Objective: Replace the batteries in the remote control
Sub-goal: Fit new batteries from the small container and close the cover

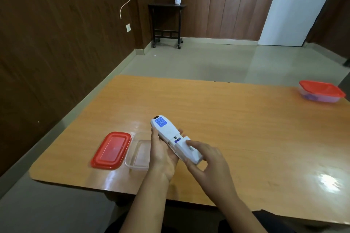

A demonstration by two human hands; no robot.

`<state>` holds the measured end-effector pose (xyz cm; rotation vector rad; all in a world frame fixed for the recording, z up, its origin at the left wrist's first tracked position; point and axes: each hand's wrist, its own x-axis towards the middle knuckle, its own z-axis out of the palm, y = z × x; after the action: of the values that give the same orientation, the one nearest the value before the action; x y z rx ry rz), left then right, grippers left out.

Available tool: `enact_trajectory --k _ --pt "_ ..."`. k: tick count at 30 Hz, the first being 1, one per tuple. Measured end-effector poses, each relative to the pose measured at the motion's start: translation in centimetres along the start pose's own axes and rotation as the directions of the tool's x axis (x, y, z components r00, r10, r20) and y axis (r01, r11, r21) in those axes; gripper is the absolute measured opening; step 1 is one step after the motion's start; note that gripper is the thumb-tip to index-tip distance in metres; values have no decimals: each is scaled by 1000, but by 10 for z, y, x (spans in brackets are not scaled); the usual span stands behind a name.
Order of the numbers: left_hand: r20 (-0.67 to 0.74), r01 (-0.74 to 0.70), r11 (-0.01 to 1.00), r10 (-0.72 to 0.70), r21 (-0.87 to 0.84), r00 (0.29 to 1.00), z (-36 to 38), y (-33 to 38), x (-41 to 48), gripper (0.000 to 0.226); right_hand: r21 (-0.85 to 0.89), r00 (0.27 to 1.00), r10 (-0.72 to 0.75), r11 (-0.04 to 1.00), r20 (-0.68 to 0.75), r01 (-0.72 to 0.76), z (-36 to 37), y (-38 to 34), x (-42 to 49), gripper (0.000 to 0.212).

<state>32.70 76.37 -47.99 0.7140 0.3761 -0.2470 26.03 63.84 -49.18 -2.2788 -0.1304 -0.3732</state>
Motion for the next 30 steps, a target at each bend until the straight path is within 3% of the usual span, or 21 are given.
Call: enact_trajectory --k 13,18,24,27,29,30 --pt "45 -58 985 51 163 998 2 -4 -4 66 -118 997 -46 992 -64 38 11 -1 4 39" --pt "28 -8 999 7 36 1000 2 0 -7 74 -190 999 -43 981 -27 38 18 -2 4 42" --pt "44 17 998 -19 54 999 1 1 -10 48 -207 999 10 978 41 -1 16 -5 6 45" --pt "75 30 994 -38 104 996 -1 1 -9 43 -63 996 23 998 84 -18 12 -5 8 42" --pt "120 -3 990 -14 142 993 -2 0 -8 43 234 990 98 965 105 -121 7 -9 9 42" --pt "143 -24 989 3 145 990 -1 -1 -8 44 407 977 175 889 126 -211 4 -12 11 42"
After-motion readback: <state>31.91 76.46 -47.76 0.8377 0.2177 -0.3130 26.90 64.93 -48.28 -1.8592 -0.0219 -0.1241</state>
